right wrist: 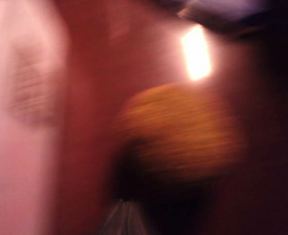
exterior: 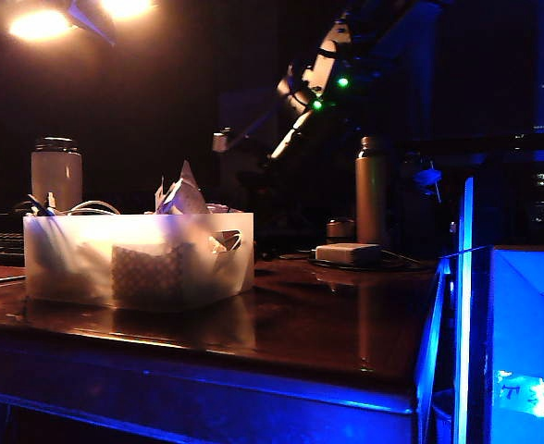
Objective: Pick up the kiwi and place it into the translucent box.
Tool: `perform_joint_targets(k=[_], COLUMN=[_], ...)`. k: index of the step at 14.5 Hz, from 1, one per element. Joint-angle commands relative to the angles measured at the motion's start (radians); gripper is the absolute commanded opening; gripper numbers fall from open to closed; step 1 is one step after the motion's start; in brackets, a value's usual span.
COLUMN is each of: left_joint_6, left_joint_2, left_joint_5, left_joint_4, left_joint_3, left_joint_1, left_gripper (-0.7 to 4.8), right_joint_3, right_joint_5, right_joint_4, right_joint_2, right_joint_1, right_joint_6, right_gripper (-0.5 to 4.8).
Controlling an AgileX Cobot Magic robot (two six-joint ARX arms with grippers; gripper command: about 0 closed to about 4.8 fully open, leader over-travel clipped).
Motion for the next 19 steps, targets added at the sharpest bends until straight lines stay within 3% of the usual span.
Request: perform_joint_targets(k=[1, 4, 8, 11, 16, 19], left_joint_6=[-0.001, 0.000, -0.001, 0.000, 0.000, 0.000], left_joint_2=[-0.006, -0.006, -0.006, -0.006, -0.006, -0.006], left_joint_5=[0.007, 0.007, 0.011, 0.089, 0.096, 0.096], left_joint_4=[0.007, 0.007, -0.003, -0.040, -0.063, -0.069], left_joint_3=[0.003, 0.003, 0.003, 0.002, 0.001, 0.001], left_joint_1=[0.000, 0.000, 0.000, 0.000, 0.000, 0.000], left_gripper=[-0.05, -0.05, -0.05, -0.05, -0.05, -0.05], right_joint_3=[0.004, 0.004, 0.004, 0.004, 0.007, 0.076], right_joint_5=[0.053, 0.047, 0.036, 0.038, 0.110, 0.112], right_joint_4=[0.106, 0.160, 0.235, 0.303, 0.383, 0.309], right_joint_2=[-0.005, 0.008, 0.065, 0.101, 0.105, 0.103], right_joint_1=[0.001, 0.001, 0.001, 0.001, 0.000, -0.011], right_joint_6=[-0.134, -0.233, -0.235, -0.235, -0.209, -0.193], right_gripper=[4.07, 4.37, 4.37, 4.36, 4.31, 4.31])
